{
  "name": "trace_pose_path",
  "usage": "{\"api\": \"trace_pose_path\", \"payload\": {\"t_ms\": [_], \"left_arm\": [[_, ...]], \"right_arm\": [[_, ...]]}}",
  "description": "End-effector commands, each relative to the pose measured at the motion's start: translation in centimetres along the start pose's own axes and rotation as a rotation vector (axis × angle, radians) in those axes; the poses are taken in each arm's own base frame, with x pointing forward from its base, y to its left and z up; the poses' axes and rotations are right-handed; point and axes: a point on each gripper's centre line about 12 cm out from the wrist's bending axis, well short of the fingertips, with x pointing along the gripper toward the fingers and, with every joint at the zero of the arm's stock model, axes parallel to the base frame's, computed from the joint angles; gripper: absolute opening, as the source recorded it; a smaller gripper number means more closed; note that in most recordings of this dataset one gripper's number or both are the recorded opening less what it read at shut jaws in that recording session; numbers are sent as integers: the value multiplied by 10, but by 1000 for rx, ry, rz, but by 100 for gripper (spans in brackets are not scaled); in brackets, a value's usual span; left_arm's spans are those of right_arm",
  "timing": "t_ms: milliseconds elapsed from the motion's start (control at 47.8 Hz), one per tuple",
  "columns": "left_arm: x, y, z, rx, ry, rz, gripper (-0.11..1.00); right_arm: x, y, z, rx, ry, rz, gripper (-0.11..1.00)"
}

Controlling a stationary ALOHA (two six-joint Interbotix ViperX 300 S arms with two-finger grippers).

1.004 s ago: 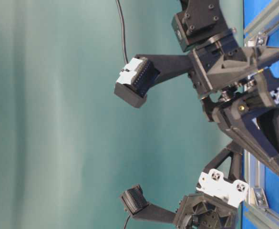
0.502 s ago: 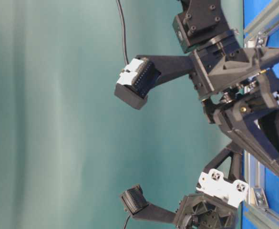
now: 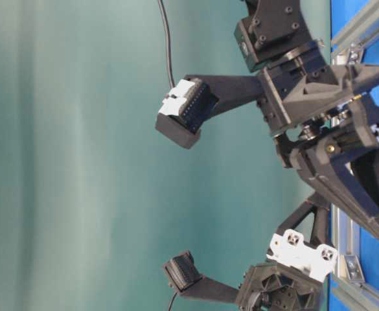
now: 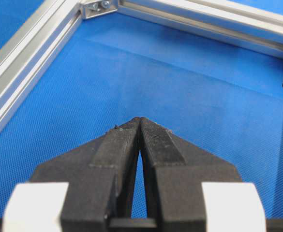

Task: Insert the wire through the string loop located on the left side.
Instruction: 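Carry the held plug left toward the white zip-tie loop on the frame, then push the USB plug through the white zip-tie loop with the right gripper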

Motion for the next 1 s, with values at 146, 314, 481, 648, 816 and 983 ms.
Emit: {"api": "trace_pose_path", "payload": {"t_ms": [146, 314, 481, 648, 816, 983], "left_arm": [[-2, -2, 17, -3, -50, -6, 0], [-2, -2, 17, -3, -50, -6, 0], [-2, -2, 17, -3, -50, -6, 0], [-2, -2, 16, -3, -49, -6, 0], [-2, -2, 16, -3, -49, -6, 0], [-2, -2, 16, -2, -47, -6, 0]], "right_arm": [[1, 1, 16, -1, -49, 3, 0], [1, 2, 16, -2, -49, 5, 0], [1, 2, 16, 0, -49, 5, 0], [1, 2, 16, -1, -49, 6, 0], [1, 2, 17, -1, -52, 6, 0], [7, 4, 20, -2, -57, 9, 0]]}}
